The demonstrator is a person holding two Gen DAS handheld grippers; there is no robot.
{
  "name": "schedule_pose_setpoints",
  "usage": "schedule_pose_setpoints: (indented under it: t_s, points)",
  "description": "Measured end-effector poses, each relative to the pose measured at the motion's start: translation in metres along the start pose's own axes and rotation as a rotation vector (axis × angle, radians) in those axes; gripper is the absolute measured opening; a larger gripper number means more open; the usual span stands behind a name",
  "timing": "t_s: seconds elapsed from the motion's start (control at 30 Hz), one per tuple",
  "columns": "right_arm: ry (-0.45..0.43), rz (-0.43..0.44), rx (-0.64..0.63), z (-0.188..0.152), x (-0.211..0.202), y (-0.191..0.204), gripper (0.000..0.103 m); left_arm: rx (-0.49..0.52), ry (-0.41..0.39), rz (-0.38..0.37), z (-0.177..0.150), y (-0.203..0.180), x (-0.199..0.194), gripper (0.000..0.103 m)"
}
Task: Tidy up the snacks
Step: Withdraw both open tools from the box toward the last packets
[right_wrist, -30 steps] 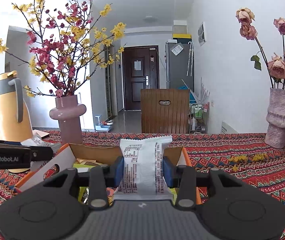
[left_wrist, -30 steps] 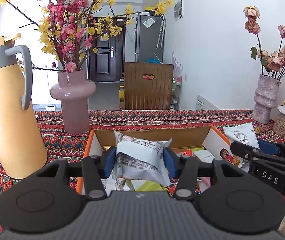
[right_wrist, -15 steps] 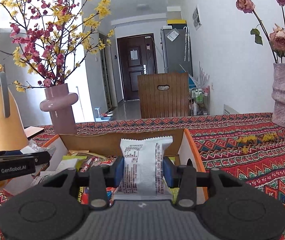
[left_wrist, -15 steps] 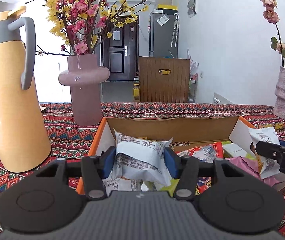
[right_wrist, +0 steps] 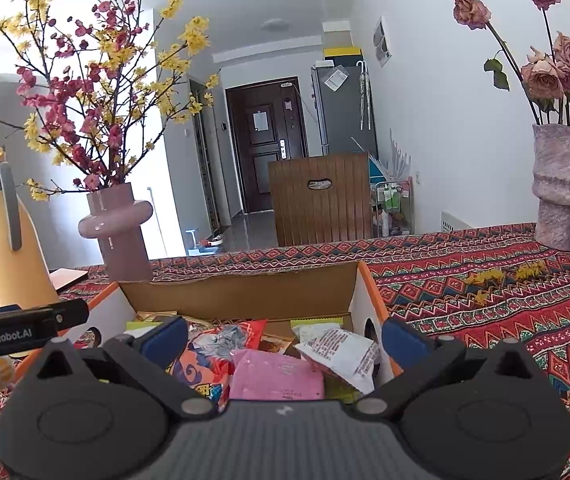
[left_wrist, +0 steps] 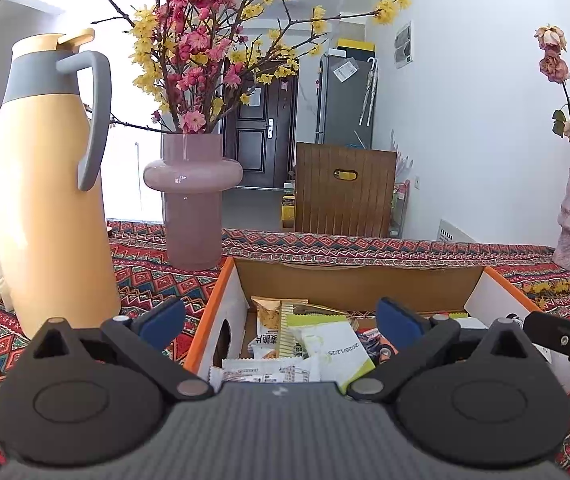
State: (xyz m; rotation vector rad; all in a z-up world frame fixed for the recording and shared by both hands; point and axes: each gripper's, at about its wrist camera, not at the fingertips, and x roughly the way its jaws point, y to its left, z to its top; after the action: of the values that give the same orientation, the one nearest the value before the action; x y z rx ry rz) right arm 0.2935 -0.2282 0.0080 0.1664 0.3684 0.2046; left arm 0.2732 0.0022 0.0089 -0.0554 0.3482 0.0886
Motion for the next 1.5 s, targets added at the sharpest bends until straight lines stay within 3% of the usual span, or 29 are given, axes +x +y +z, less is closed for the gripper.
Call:
schedule_pose_setpoints:
  t_s: [0.2,0.57,1.0,1.5]
  points:
    - [-0.011,0.005,0.003,0.005,-0.007,0.001,0.103,-0.002,0.006,0.014,0.006,-0.002,-0.004,0.103]
    - [-0.042,0.004,-0.013,0.009,-0.063,0.000,0.103,-0.004,0.039,-0.010,0.017,-0.012,-0.047,0.103]
    - [0.055,0.004,0.010,-0.034,-0.108,-0.018,0.103,0.021,0.204,-0.058,-0.027,-0.029,-0.084,0.103]
    - [0.127,-0.032,0.073,-0.068,-0.126,-0.047,0.103,0.058,0.440,-0.121,-0.075,-0.064,-0.084,0.103]
